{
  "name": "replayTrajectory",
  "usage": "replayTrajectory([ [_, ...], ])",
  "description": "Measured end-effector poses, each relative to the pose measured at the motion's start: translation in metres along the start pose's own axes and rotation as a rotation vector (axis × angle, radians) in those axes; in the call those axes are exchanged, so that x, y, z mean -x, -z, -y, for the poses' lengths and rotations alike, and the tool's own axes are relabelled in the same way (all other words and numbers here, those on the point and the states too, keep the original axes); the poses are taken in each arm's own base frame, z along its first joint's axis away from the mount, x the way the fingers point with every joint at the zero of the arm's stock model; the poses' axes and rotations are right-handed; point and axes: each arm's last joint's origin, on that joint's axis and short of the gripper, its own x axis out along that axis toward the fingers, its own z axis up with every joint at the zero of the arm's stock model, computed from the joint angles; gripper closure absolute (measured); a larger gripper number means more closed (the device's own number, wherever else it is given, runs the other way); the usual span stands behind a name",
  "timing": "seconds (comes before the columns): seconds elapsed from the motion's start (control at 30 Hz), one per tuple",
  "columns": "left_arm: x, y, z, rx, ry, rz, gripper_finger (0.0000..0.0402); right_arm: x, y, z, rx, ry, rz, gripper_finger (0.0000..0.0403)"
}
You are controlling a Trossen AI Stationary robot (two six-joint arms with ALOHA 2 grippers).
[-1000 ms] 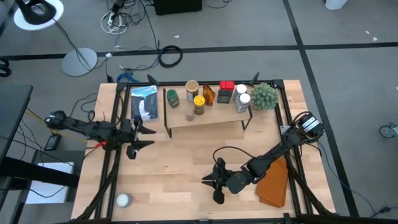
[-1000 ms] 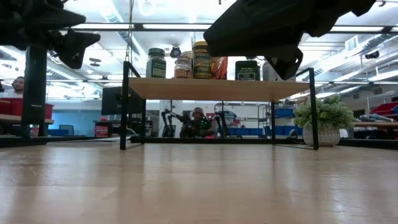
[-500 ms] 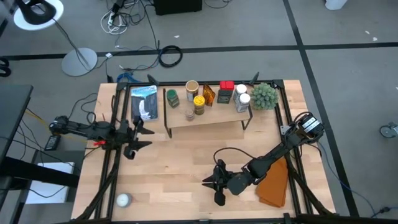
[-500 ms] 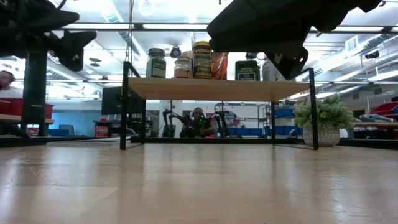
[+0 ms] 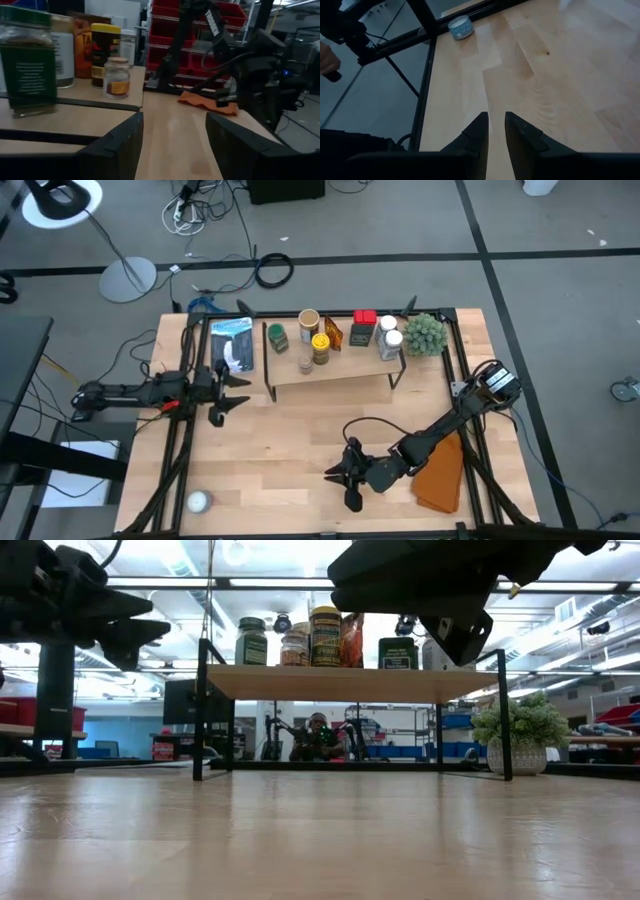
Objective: Shelf spices
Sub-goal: Return to Home Position
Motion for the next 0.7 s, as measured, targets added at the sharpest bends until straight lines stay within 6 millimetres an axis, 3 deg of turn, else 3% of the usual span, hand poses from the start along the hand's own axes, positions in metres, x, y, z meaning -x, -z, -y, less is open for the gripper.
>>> replayTrajectory([
  [0.47, 0.0, 0.001, -0.005, 0.022, -0.045, -0.011, 0.0182, -0.001, -0.001, 0.002, 0.086, 0.006, 0.002, 0.0339],
  [0.7, 0.0, 0.001, -0.005, 0.023, -0.047, -0.009, 0.0182, -0.004, -0.014, 0.011, 0.166, -0.013, 0.039, 0.0339],
])
